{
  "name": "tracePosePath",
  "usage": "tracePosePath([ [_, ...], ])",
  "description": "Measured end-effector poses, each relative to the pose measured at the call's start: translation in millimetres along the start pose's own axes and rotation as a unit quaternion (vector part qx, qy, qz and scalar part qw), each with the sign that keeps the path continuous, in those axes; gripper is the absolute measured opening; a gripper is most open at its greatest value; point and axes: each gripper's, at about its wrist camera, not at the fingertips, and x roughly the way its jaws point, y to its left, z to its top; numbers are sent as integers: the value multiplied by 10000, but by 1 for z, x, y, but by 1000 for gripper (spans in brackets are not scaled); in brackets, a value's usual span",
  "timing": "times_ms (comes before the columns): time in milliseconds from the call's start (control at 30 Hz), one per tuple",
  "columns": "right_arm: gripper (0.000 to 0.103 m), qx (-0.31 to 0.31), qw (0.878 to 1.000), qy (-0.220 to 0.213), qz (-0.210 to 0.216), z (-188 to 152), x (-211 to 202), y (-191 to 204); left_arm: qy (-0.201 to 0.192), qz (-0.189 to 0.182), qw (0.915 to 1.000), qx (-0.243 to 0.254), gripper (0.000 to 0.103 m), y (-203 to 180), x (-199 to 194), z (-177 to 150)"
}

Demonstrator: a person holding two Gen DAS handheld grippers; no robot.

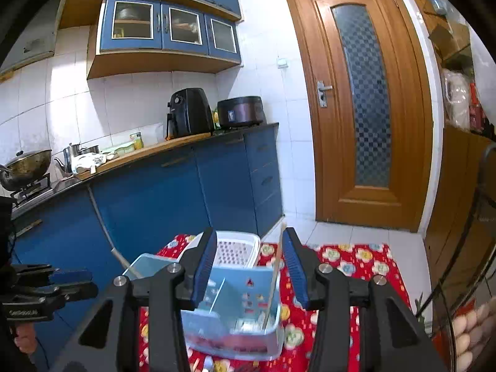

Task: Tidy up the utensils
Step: 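Lower the right chopstick into the blue box and open the right tool, then move both tools back down to the utensil pile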

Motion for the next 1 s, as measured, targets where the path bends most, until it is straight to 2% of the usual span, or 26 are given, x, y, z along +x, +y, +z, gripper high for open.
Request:
tracePosePath([
  [333, 47, 678, 9939, 785, 366, -41, -25, -9, 374, -51, 9991, -186, 37, 5, 4, -29],
  [633, 47, 1005, 9838, 1428, 400, -89, -23, -12, 762, 3, 9967, -271, 37, 4, 24, -55],
  [833, 47, 1288, 9731, 1852, 477, -113, -10, -16, 1000, 42, 9944, -341, 37, 3, 39, -71],
  [1000, 41, 1729, 9574, 2242, 568, -130, 8, -26, 1106, 185, 9930, -364, 37, 5, 48, -81],
])
